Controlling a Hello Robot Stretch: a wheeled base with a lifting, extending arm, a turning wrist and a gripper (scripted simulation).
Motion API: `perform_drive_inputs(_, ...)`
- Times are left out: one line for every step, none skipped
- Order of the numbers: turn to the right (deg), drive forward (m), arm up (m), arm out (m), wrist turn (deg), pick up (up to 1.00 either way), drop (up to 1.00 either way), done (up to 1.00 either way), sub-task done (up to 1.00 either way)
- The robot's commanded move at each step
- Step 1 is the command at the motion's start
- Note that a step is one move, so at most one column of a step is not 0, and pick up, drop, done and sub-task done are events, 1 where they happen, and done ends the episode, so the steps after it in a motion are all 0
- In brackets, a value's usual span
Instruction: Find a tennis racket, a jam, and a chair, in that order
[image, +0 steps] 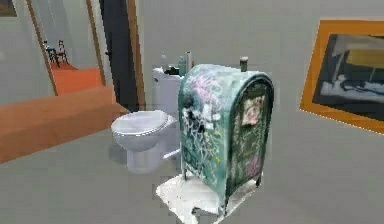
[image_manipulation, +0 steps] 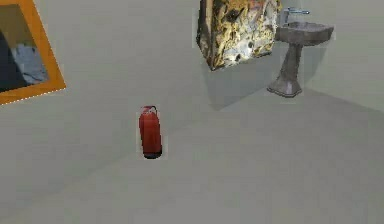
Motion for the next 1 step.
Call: perform_drive_inputs(-30.0,0.0,0.0,0.0,0.0,0.0,0.0,0.0,0.0)
